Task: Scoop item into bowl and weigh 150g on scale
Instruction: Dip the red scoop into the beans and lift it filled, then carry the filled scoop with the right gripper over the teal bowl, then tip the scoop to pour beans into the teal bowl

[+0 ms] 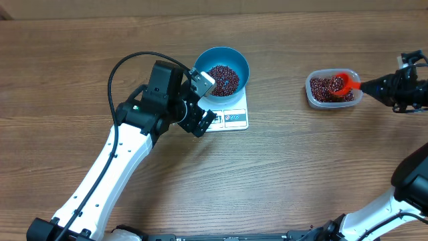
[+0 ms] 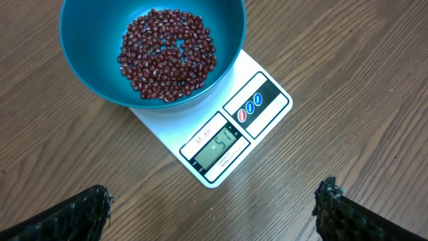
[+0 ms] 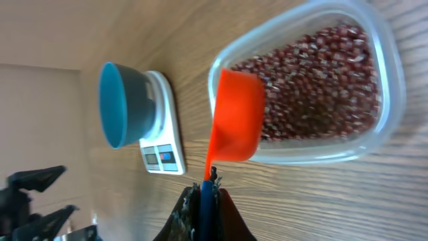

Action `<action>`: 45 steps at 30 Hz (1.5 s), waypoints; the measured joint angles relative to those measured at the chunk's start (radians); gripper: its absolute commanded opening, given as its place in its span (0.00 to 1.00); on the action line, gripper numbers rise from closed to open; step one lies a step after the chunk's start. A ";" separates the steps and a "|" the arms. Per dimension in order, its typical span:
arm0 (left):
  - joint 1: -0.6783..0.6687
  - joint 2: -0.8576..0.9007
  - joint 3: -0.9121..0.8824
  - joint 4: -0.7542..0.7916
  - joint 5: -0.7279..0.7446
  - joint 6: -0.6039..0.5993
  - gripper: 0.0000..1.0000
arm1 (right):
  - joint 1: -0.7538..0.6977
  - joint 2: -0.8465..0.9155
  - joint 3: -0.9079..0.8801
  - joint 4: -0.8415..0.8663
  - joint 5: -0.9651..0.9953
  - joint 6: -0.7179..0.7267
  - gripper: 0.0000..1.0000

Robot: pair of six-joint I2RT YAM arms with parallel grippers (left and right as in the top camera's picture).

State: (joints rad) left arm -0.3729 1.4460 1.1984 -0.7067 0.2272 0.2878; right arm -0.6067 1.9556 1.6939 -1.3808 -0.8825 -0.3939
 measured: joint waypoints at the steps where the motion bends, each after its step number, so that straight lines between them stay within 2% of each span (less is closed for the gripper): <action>1: 0.000 0.000 0.000 0.000 0.000 0.000 0.99 | 0.000 0.000 0.000 -0.001 -0.016 -0.004 0.04; 11: 0.000 0.000 0.000 0.000 0.000 0.000 1.00 | 0.028 0.000 0.000 -0.023 -0.232 -0.011 0.04; 17: 0.000 0.000 0.000 0.000 0.000 0.000 1.00 | 0.200 0.000 0.000 -0.002 -0.293 -0.005 0.04; 22: 0.000 0.000 0.000 0.000 0.000 0.000 1.00 | 0.326 0.000 -0.001 0.109 -0.305 0.075 0.04; 29: 0.000 0.000 0.000 0.000 0.000 0.000 1.00 | 0.506 0.000 -0.002 0.313 -0.308 0.266 0.04; 36: 0.000 0.000 0.000 -0.001 0.000 0.000 1.00 | 0.647 0.000 -0.002 0.497 -0.204 0.470 0.04; 45: 0.000 0.000 0.000 0.000 0.000 0.000 1.00 | 0.796 0.000 0.049 0.435 0.114 0.549 0.04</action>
State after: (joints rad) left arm -0.3729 1.4460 1.1984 -0.7067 0.2272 0.2874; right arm 0.1894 1.9556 1.7428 -0.9455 -0.7689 0.1555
